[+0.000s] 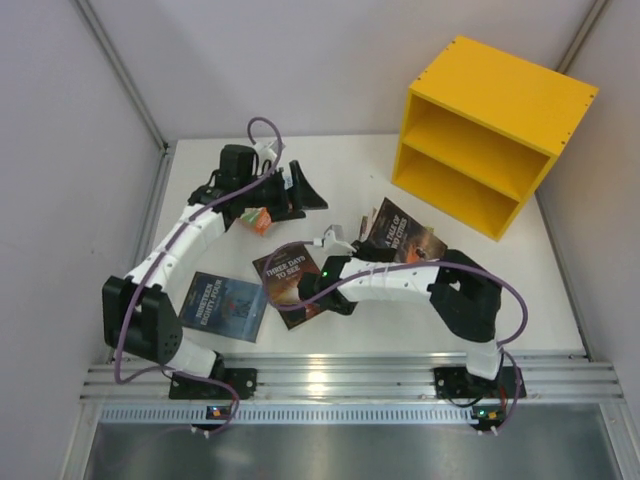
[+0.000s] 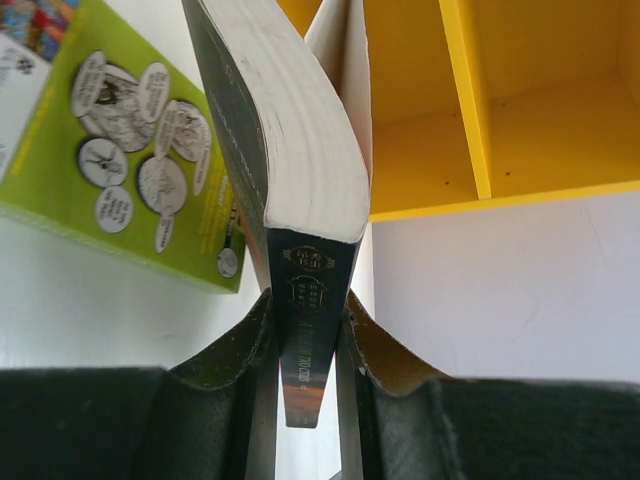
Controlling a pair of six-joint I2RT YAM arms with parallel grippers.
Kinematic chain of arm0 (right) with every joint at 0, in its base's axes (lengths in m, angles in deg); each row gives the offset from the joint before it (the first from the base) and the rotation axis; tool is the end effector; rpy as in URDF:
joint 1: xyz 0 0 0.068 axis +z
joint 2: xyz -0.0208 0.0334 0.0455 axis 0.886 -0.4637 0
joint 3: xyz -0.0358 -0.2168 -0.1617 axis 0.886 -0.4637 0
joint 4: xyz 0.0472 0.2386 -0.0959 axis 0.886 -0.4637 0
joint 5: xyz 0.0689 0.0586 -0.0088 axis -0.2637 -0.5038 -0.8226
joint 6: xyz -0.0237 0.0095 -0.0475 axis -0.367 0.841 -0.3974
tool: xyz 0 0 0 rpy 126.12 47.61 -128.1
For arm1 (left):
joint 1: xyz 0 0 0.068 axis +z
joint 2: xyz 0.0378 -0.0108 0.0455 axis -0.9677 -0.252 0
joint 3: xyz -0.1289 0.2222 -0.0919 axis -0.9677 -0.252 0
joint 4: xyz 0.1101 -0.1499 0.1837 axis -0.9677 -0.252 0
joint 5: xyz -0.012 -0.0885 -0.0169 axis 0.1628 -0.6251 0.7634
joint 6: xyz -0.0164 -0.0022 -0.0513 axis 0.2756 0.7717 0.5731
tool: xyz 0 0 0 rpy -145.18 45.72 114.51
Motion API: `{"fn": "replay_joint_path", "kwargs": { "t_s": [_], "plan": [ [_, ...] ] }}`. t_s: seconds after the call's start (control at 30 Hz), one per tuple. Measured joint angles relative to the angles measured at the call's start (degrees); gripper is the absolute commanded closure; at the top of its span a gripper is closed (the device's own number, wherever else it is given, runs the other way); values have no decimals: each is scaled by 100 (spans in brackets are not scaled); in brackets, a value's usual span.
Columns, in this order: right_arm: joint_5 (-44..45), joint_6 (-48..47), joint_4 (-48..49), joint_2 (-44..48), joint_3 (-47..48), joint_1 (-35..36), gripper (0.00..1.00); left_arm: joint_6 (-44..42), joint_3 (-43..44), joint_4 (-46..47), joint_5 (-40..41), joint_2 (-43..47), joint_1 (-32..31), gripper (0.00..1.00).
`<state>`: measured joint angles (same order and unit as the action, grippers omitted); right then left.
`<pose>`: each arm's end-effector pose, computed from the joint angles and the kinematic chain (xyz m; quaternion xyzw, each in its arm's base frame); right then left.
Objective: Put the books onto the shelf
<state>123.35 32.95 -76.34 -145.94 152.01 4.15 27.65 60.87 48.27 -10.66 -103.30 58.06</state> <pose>0.1606 0.2827 0.2149 -0.2369 0.7395 -0.4413 0.4498 0.3019 -0.1174 0.3369 0.0190 0.8496 -0.4548 0.2665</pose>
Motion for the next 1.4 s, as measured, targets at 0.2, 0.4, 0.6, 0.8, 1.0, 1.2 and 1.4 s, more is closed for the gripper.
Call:
{"fn": "replay_joint_path", "kwargs": {
  "t_s": [0.2,0.4,0.6,0.8,1.0,1.2,1.4],
  "plan": [
    [55,7,-4,-566,245,509,100,-44,-227,643,-481,-741,-378,2],
    [96,59,7,-809,463,839,100,-107,-297,953,-780,-1331,-844,1],
    [98,68,-4,-951,590,1038,100,7,-452,1180,-1084,-1919,-883,2],
    [105,76,-11,-1084,739,1154,100,251,-494,1443,-1314,-2238,-984,32],
    [118,136,26,-1292,800,1274,69,804,-625,2079,-1655,-2354,-1014,100],
    [424,332,-68,-1355,800,1335,27,1043,-610,2249,-1622,-2354,-1010,100],
    [525,675,-98,-1137,813,1384,18,1491,-455,2507,-1576,-2330,-848,100]
  ]
}}
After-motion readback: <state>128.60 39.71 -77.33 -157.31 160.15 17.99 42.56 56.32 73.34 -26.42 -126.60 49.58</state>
